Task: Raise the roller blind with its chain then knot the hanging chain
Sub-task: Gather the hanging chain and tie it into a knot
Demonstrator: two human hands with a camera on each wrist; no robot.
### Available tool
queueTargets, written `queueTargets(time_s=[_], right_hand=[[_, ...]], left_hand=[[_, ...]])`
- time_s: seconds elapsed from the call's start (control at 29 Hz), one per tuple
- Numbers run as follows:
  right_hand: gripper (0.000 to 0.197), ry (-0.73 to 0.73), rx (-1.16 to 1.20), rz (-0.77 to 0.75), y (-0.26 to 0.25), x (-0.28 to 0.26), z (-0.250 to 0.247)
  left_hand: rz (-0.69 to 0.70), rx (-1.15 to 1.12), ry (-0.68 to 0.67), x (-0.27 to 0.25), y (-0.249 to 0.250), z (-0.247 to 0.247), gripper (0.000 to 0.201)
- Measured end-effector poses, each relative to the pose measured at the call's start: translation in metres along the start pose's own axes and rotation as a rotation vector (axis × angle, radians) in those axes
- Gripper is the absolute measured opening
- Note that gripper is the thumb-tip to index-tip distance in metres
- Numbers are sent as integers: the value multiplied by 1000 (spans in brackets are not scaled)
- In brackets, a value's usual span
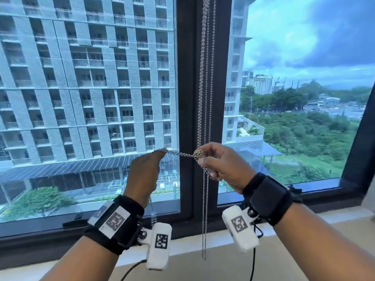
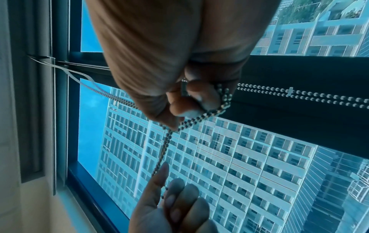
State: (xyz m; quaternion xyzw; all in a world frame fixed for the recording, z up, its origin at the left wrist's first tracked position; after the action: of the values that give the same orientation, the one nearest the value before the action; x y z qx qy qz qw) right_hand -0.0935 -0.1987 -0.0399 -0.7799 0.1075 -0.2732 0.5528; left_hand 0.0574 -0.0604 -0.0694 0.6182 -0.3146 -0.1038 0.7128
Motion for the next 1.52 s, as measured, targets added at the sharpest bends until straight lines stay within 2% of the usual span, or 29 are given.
queueTargets(time_s=[0.14,0.28,0.38,0.48,0.59,0.66,0.69,0.72,0.79,0.83,0.9,0.97,1.04,1.14,1.17,1.24,1.38,1.45,1.52], right_hand=[[26,29,119,-7,6,-1,0],[20,102,78,-34,5,0,-4],[26,112,135,-10,4,2,-4],[30,33,74,28,11,1,8],[23,-93,38,137,40,-5,31],[23,-130,57,212,67,-11,44],[24,-130,53,249,80,-15,47],[26,-131,41,275,90,-19,51],[30,-143,8,315,104,-27,57],[32,-138,-37,313,108,-28,57],[35,-118,-161,280,105,-29,55],[34,-136,-304,244,95,-31,56],[23,-186,-477,190,73,-36,59],[24,-151,-669,72,40,-34,48],[26,-110,-680,16,29,-32,43],[25,-19,-644,-1,11,-29,28],[19,-16,-852,-84,-21,-36,17],[19,-11,-954,-165,-40,-42,16],[22,-10,-1036,-206,-55,-47,20]], left_hand=[[-69,181,-91,-1,-18,6,47],[-110,333,-226,-7,-36,10,43],[-101,396,-298,-9,-42,14,40],[-60,445,-379,-16,-44,22,35],[-1,559,-485,-29,-50,33,35],[40,643,-513,-34,-48,35,15],[49,671,-522,-36,-46,35,15],[55,690,-535,-37,-45,36,27],[167,723,-538,-39,-29,39,39],[298,731,-516,-42,-12,43,37],[668,723,-490,-60,34,56,24],[986,803,-580,-91,70,79,9],[1163,940,-724,-117,83,102,4],[1141,1293,-846,-121,67,120,13],[1100,1437,-849,-112,57,120,15],[1038,1599,-858,-94,39,115,19],[1097,1661,-920,-86,8,119,39],[1204,1597,-902,-94,-3,134,46],[1340,1461,-872,-108,0,153,42]])
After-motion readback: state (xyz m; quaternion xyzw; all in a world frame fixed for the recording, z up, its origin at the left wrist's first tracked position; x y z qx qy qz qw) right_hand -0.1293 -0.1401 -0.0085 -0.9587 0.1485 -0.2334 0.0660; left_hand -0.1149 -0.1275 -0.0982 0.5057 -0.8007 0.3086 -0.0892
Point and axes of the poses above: each hand's wrist, its own x-axis towards the middle knuckle, its own z-axis out of the palm, y = z × x, the point moved 9 cm from there along x, towards the middle knuckle, and after that the axes turned 5 degrees about z, right-handed, at the moved point
